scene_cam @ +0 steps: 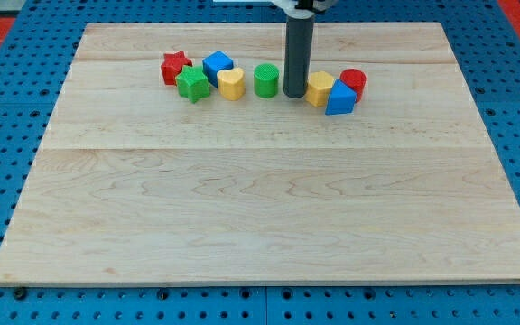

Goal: Place blue triangle at the top center of the board along with red circle

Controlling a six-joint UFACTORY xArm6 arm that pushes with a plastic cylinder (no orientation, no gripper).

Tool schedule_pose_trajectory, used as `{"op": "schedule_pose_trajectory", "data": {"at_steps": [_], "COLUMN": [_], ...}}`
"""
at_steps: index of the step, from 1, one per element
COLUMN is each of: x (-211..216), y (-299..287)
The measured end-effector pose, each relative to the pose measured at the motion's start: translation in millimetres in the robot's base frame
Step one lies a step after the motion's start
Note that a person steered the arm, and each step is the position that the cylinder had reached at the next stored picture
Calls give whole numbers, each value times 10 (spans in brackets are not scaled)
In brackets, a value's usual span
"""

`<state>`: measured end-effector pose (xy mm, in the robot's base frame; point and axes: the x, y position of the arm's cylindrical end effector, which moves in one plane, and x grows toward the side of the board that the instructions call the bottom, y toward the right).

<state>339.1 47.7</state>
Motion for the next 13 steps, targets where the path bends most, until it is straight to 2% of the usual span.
{"op": "schedule_pose_trajectory", "data": {"at_steps": [1,2,3,4,5,6,7,8,9,10,11,12,13], "x": [-78,452,391,-1,-123,-181,-570,-233,212,-368,-613,-982,-602], "y": [-18,-67,505,495,595,1002,1200,1161,1904,2577,1718,1178,1577]}}
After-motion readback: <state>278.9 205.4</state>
